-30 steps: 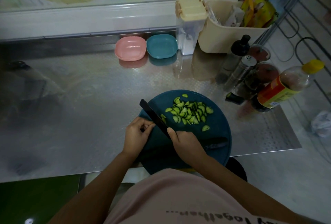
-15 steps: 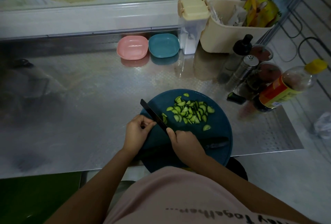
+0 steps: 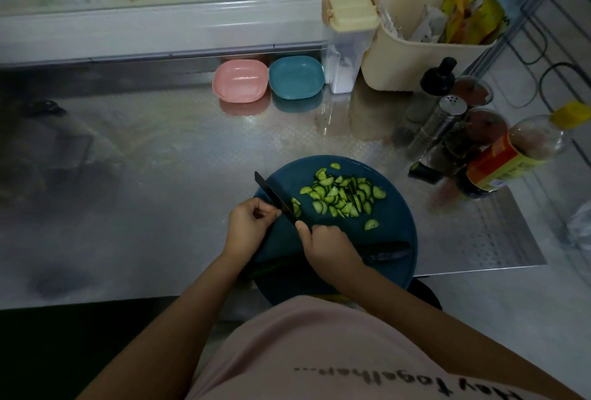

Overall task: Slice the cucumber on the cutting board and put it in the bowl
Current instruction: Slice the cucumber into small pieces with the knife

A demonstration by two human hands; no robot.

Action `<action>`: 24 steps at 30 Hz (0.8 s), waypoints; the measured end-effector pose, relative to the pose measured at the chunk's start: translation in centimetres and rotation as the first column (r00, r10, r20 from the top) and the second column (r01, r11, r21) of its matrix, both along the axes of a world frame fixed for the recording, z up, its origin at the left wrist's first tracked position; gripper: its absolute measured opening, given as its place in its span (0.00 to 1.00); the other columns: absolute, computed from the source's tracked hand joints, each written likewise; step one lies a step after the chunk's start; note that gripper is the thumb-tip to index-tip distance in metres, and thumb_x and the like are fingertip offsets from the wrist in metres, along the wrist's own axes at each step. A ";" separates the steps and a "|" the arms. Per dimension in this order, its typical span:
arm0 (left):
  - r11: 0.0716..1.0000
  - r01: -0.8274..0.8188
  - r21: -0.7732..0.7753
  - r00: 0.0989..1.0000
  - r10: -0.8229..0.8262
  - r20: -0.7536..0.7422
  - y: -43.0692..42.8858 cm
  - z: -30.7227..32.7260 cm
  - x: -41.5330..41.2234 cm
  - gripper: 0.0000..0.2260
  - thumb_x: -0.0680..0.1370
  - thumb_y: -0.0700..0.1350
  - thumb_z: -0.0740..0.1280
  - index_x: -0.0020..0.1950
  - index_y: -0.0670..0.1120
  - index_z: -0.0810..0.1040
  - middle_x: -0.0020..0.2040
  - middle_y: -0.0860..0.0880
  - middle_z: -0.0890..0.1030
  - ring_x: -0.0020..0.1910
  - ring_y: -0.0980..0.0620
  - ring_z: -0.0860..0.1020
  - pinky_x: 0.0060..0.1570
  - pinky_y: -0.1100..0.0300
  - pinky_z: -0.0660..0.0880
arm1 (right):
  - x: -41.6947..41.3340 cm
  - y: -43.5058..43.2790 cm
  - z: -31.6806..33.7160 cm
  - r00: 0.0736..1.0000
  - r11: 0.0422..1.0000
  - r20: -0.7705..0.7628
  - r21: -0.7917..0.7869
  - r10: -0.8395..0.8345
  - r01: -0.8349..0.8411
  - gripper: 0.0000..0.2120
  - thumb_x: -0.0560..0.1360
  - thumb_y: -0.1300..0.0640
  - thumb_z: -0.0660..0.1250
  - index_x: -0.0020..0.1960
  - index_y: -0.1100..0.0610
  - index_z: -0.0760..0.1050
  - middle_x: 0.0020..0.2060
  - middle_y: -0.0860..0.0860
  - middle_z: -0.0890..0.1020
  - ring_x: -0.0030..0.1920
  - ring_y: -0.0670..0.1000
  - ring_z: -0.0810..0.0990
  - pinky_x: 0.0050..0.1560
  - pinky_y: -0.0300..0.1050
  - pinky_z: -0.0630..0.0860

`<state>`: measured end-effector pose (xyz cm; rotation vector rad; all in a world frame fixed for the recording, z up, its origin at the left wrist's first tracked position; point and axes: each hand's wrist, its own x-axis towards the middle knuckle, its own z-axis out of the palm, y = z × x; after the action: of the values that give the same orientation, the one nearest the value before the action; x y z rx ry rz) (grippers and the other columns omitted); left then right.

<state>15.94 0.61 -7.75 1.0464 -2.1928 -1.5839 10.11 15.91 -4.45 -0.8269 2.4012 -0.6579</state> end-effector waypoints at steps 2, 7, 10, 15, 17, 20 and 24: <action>1.000 0.018 0.019 1.000 -0.018 0.001 -0.2 0.1 -0.1 0.07 0.71 0.37 0.73 0.36 0.44 0.78 0.36 0.47 0.81 0.34 0.59 0.78 0.40 0.66 0.76 | -0.1 0.2 -0.4 1.000 1.000 0.015 -0.010 0.013 -0.012 0.30 0.79 0.40 0.41 0.34 0.58 0.69 0.27 0.50 0.67 0.28 0.51 0.67 0.31 0.45 0.61; 0.999 0.035 0.029 0.999 -0.035 0.004 -0.4 0.3 0.2 0.06 0.71 0.36 0.73 0.36 0.43 0.78 0.35 0.47 0.81 0.33 0.60 0.77 0.40 0.65 0.76 | -0.5 0.6 0.1 0.998 0.997 0.055 -0.070 -0.033 0.037 0.26 0.82 0.47 0.49 0.28 0.56 0.62 0.25 0.51 0.67 0.30 0.53 0.69 0.34 0.45 0.60; 0.999 0.016 0.045 1.000 -0.017 0.022 -0.7 0.4 0.1 0.09 0.70 0.34 0.73 0.35 0.44 0.76 0.33 0.48 0.79 0.29 0.60 0.76 0.36 0.64 0.76 | -0.5 0.6 0.8 0.998 0.996 0.068 -0.083 -0.010 0.015 0.25 0.82 0.48 0.49 0.29 0.56 0.60 0.25 0.51 0.66 0.32 0.55 0.70 0.33 0.47 0.62; 0.996 0.025 0.084 0.997 -0.031 0.073 -1.4 0.6 -0.4 0.12 0.69 0.32 0.73 0.34 0.44 0.72 0.32 0.48 0.77 0.26 0.58 0.76 0.32 0.63 0.75 | -0.6 0.7 0.6 0.992 0.999 0.123 -0.034 -0.013 0.017 0.24 0.81 0.42 0.46 0.32 0.53 0.63 0.27 0.50 0.69 0.28 0.48 0.66 0.32 0.44 0.61; 0.995 0.036 0.090 0.994 -0.046 0.103 -1.6 0.5 -0.4 0.13 0.69 0.32 0.74 0.34 0.44 0.72 0.31 0.47 0.77 0.24 0.60 0.75 0.32 0.62 0.75 | -0.3 0.7 0.3 0.997 0.999 0.074 -0.036 0.001 0.002 0.25 0.80 0.41 0.45 0.33 0.55 0.65 0.26 0.51 0.68 0.27 0.49 0.66 0.32 0.46 0.61; 0.995 0.050 0.088 0.991 -0.061 0.123 -1.8 0.7 -0.5 0.12 0.69 0.33 0.74 0.34 0.43 0.72 0.30 0.46 0.77 0.23 0.61 0.75 0.29 0.67 0.74 | -0.2 0.6 -0.2 0.999 0.999 0.023 -0.008 0.038 -0.038 0.27 0.80 0.42 0.42 0.35 0.58 0.67 0.27 0.51 0.68 0.26 0.50 0.64 0.29 0.45 0.57; 0.993 0.061 0.101 0.987 -0.075 0.141 -1.7 1.2 -0.7 0.12 0.69 0.32 0.73 0.34 0.42 0.72 0.30 0.46 0.76 0.22 0.61 0.75 0.26 0.70 0.72 | -0.4 0.6 0.1 0.998 0.998 -0.014 -0.004 0.057 -0.057 0.41 0.75 0.40 0.28 0.48 0.61 0.75 0.30 0.54 0.71 0.27 0.50 0.63 0.24 0.40 0.47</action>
<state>15.25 -1.08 -6.53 1.1587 -2.2884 -1.7090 9.76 16.46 -4.31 -0.9018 2.3801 -0.6374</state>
